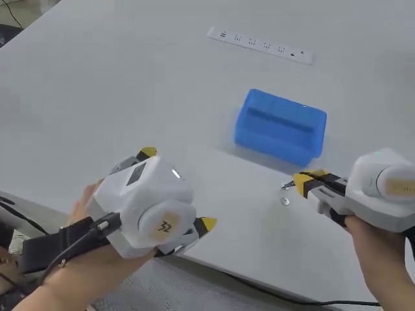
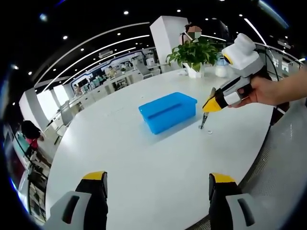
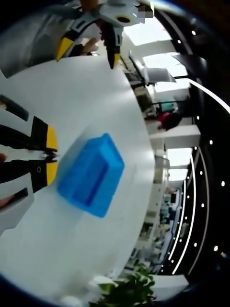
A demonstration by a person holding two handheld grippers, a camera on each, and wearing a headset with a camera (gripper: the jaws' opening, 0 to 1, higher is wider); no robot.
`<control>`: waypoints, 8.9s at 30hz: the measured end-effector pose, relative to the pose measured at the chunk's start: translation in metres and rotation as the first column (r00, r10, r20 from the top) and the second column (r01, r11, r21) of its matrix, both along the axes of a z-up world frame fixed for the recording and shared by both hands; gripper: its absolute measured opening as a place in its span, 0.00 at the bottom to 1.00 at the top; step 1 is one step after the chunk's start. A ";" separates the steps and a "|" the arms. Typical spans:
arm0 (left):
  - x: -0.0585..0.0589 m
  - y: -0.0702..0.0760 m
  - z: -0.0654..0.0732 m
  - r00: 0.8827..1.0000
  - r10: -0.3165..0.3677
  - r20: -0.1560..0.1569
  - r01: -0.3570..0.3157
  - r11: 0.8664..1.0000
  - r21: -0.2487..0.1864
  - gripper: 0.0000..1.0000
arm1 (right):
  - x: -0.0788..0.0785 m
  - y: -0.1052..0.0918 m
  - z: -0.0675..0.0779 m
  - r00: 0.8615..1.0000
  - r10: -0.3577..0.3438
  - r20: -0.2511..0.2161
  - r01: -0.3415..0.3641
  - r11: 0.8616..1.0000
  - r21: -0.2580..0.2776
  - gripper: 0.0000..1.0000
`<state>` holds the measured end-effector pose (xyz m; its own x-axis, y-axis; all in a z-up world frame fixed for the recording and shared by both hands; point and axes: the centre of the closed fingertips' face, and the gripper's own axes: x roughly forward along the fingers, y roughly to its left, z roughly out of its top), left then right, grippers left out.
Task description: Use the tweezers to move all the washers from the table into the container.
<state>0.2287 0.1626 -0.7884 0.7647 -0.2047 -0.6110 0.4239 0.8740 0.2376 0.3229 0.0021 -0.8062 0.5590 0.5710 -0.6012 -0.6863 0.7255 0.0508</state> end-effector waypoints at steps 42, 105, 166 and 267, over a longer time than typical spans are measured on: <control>0.000 0.000 0.000 1.000 0.000 -0.003 0.000 1.000 -0.001 0.89 | 0.028 0.021 0.060 0.991 0.033 0.133 -0.037 0.999 0.027 0.02; -0.001 0.002 -0.004 1.000 -0.001 -0.022 0.002 1.000 0.016 0.88 | 0.090 0.020 0.012 0.996 -0.051 0.079 0.051 0.999 0.014 0.03; -0.002 0.002 -0.007 0.999 -0.003 -0.037 0.004 1.000 0.018 0.88 | -0.021 -0.004 0.004 0.999 -0.006 0.034 0.006 1.000 0.018 0.03; 0.001 -0.001 0.006 0.998 0.003 -0.058 -0.006 0.998 -0.060 0.64 | 0.085 -0.009 0.030 0.991 -0.125 0.056 0.120 0.989 0.087 0.03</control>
